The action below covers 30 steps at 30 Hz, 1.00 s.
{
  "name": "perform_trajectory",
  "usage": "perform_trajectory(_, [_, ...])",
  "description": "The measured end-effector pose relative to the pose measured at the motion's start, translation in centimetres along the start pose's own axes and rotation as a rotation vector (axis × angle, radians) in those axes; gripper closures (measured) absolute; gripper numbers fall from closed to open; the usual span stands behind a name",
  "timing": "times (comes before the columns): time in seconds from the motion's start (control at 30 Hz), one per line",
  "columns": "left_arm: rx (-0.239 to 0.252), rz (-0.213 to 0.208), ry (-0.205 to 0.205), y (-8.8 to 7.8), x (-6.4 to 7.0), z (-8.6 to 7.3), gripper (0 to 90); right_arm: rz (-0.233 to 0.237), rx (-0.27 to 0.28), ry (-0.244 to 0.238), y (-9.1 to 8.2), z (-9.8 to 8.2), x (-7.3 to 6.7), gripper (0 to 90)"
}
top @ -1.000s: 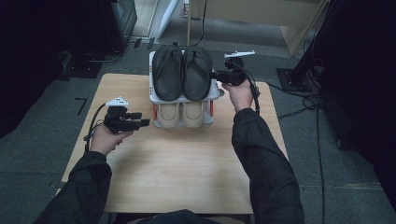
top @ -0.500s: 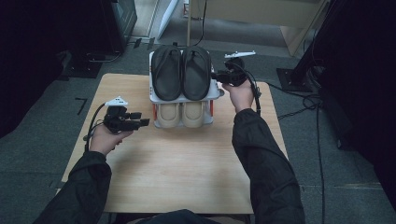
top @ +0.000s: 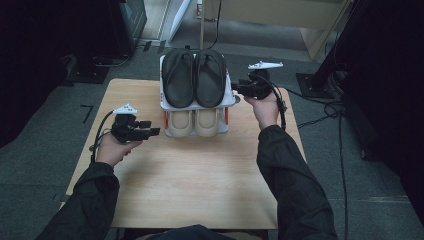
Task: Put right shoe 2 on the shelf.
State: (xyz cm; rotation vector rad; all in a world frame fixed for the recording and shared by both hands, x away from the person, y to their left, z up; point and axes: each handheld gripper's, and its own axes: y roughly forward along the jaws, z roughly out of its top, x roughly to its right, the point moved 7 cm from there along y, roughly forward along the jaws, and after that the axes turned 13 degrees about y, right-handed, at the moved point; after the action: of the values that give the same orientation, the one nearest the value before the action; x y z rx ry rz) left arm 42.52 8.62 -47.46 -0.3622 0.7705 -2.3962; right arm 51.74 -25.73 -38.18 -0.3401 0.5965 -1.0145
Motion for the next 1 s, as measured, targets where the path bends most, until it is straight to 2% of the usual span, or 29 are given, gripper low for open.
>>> perform_trajectory(0.33, [-0.005, 0.013, 0.004, 0.1, -0.3, -0.3, 43.5, 0.017, 0.015, -0.023, -2.0, -2.0, 0.6, 55.0])
perform_trajectory(0.43, [-0.009, 0.016, 0.002, 0.2, -0.4, -0.5, 43.1, 0.015, 0.01, -0.035, -2.6, -3.0, 0.9, 54.2])
perform_trajectory(0.67, [-0.015, 0.019, 0.002, 0.3, -0.4, -0.6, 42.6, 0.029, -0.001, -0.024, -3.5, -5.5, 1.6, 52.3])
perform_trajectory(1.0, [-0.03, 0.016, 0.011, 0.6, -0.3, -0.8, 42.2, 0.044, -0.036, -0.025, -3.8, -9.8, 2.2, 50.6])
